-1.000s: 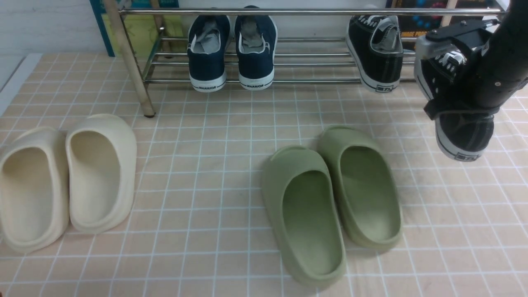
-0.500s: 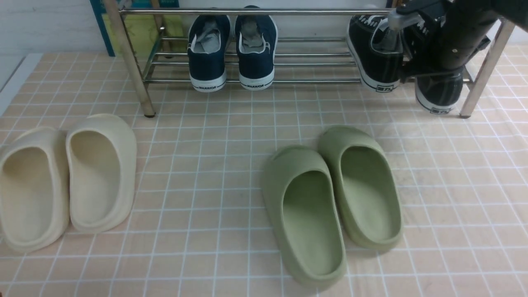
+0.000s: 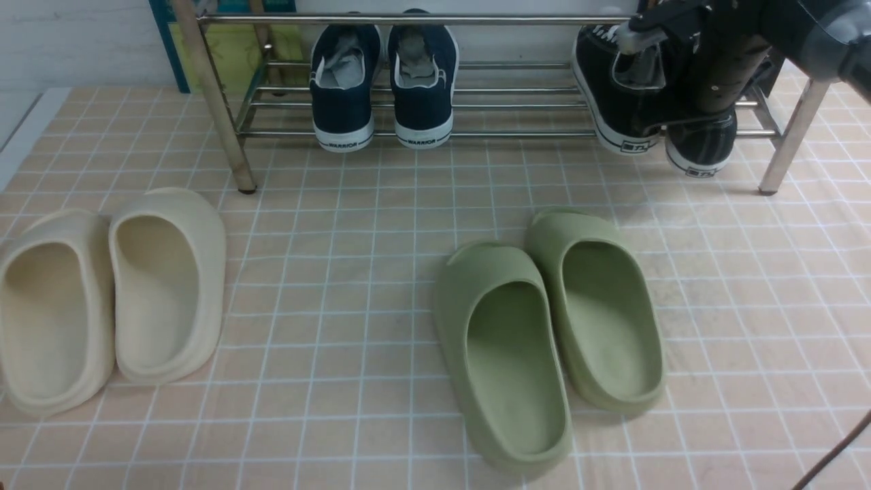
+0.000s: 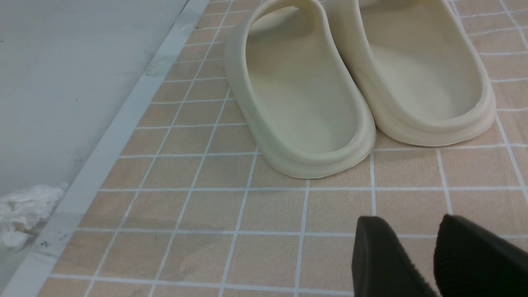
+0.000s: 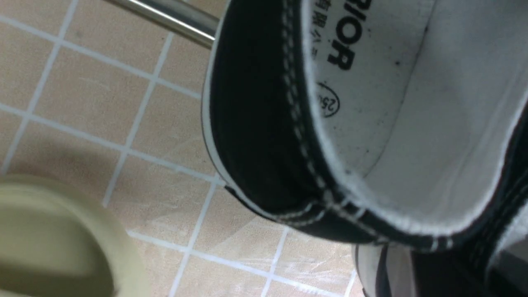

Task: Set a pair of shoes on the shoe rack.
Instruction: Use the right arm to put a shoe into the shoe rack

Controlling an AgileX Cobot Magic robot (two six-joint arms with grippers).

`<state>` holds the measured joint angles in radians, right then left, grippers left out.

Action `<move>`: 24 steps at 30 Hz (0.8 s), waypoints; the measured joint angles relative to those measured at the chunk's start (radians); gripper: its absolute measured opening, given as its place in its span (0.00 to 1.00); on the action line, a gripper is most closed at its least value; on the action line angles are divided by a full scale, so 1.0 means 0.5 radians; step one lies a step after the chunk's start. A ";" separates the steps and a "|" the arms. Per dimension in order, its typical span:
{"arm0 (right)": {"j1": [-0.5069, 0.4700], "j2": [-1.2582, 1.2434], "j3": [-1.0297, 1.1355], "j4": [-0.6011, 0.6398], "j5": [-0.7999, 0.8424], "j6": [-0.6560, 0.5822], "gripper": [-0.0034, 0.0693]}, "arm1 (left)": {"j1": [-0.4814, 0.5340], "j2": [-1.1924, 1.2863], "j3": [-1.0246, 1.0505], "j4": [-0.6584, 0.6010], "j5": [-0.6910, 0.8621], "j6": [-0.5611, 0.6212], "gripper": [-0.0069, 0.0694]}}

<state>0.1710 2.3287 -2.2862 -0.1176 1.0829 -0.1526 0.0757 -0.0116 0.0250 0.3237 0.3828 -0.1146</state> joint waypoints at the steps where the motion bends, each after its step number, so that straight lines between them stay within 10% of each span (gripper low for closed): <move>1: 0.000 0.000 0.000 -0.002 0.000 0.000 0.07 | 0.000 0.000 0.000 0.000 0.000 0.000 0.40; 14: 0.000 -0.208 -0.069 -0.063 0.259 0.041 0.64 | 0.000 0.000 0.000 0.000 0.000 0.000 0.40; 24: -0.030 -0.587 0.375 -0.011 0.316 0.018 0.49 | 0.000 0.000 0.000 0.000 0.000 0.000 0.40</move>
<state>0.1560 2.0350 -2.0986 -0.1232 1.2411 -0.1437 0.0757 -0.0116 0.0250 0.3237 0.3828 -0.1146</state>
